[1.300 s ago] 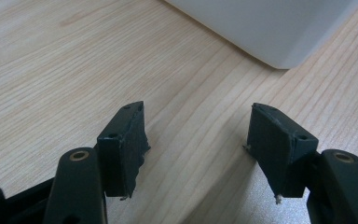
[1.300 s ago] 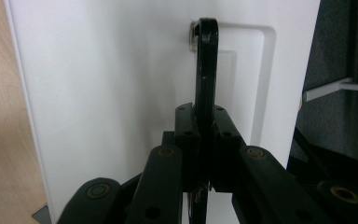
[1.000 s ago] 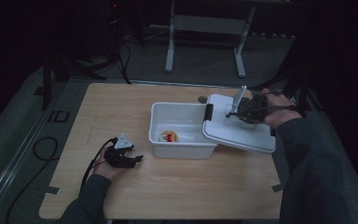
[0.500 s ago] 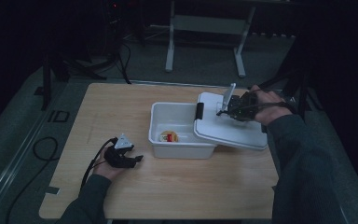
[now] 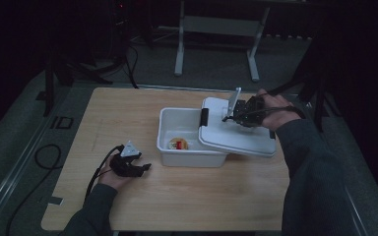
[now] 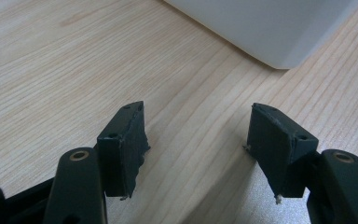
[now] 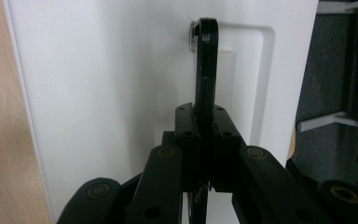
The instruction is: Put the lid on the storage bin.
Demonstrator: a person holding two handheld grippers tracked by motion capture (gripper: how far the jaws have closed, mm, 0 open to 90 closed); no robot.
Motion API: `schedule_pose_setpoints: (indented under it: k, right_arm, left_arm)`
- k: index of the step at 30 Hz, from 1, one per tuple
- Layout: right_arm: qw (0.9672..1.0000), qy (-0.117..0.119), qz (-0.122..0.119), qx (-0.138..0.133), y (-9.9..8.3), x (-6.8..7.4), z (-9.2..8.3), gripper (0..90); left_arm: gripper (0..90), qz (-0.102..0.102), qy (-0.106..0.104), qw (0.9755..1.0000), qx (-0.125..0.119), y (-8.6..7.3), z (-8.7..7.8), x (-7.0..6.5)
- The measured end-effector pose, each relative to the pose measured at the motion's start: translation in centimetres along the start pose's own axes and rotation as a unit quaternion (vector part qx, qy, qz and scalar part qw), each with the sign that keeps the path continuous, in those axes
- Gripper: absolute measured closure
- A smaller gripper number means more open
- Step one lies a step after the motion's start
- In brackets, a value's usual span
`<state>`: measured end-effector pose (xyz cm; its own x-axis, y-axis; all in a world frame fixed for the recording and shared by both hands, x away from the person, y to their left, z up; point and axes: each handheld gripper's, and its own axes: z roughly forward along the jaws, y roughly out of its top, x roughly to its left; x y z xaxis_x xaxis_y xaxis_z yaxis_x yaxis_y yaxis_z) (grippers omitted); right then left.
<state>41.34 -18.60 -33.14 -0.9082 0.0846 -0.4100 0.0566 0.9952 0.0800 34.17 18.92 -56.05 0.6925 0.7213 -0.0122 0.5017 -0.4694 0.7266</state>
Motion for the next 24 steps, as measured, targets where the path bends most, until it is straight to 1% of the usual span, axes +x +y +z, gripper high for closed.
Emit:
schedule_pose_setpoints:
  k: [24]
  right_arm:
    - [0.9999, 0.001, -0.013, -0.007, 1.8, 0.0, 0.3, 84.2]
  left_arm:
    - [37.2, 0.0, 0.002, 1.0, -0.002, 0.0, 0.0, -0.1]
